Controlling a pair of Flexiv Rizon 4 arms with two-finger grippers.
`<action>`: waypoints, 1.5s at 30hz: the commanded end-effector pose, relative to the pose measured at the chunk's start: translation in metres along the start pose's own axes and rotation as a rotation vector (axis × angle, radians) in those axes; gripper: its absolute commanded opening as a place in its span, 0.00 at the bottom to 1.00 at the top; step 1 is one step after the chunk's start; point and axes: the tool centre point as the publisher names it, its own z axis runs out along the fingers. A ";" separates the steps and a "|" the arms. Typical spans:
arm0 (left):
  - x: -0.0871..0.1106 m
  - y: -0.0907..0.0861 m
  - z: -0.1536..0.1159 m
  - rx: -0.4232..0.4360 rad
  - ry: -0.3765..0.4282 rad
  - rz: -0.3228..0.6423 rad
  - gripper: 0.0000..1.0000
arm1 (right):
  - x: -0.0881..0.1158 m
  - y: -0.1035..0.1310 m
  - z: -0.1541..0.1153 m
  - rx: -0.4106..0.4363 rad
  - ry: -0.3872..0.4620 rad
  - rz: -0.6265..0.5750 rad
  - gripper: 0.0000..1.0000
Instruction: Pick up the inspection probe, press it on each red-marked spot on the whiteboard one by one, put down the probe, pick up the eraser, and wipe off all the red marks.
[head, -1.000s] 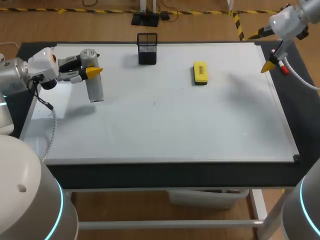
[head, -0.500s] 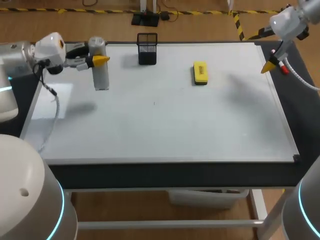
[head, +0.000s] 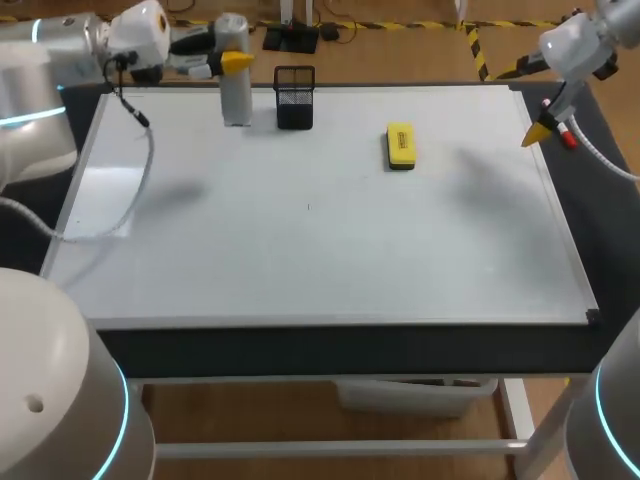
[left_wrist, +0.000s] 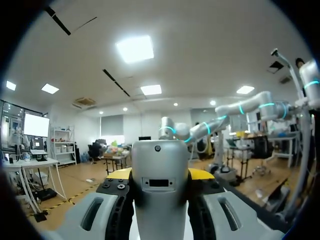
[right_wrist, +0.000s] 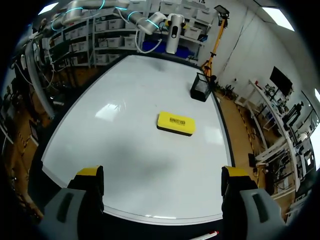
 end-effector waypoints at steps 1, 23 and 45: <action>-0.030 0.001 0.018 0.005 0.081 0.001 0.00 | -0.001 0.000 0.000 0.003 0.003 -0.001 1.00; -0.121 0.025 0.067 0.071 0.150 -0.036 0.00 | -0.001 0.000 0.000 0.003 0.003 -0.001 1.00; -0.158 0.052 0.076 0.100 0.265 -0.050 0.00 | -0.001 0.000 0.000 0.003 0.003 -0.001 1.00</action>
